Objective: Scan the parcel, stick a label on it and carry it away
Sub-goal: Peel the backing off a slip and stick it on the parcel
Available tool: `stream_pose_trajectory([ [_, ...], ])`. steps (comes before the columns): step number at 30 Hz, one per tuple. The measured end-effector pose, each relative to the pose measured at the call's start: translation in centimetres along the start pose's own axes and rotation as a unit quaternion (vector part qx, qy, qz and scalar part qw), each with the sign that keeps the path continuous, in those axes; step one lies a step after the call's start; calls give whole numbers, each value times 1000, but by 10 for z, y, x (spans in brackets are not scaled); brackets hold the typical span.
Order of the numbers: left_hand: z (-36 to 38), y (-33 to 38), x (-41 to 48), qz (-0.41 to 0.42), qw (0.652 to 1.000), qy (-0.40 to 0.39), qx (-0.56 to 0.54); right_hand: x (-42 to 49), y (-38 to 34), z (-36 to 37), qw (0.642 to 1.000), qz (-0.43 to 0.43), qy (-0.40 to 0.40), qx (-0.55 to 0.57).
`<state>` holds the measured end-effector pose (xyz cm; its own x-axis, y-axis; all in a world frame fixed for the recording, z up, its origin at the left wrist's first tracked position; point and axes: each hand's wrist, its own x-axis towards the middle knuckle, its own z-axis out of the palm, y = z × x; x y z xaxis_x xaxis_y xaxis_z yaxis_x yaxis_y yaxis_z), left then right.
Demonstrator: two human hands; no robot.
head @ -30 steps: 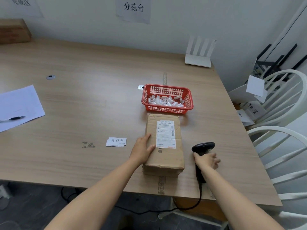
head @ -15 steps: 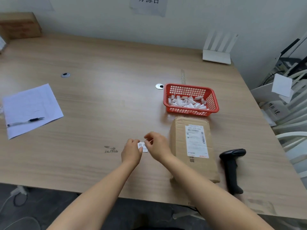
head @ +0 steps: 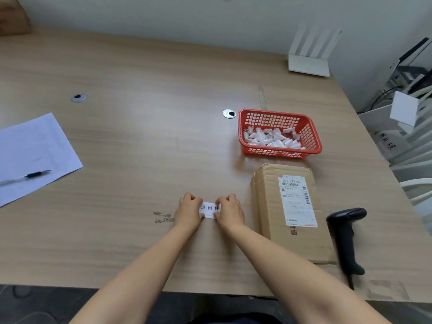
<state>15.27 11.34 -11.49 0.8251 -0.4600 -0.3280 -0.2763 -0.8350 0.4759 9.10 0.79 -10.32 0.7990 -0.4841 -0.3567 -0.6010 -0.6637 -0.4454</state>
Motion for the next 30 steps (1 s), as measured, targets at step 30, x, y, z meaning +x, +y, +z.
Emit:
stream_pose_trajectory([
  [30,-50,24,10,-24,944,25,-328,-6,-8,-43,956,44,110,270],
])
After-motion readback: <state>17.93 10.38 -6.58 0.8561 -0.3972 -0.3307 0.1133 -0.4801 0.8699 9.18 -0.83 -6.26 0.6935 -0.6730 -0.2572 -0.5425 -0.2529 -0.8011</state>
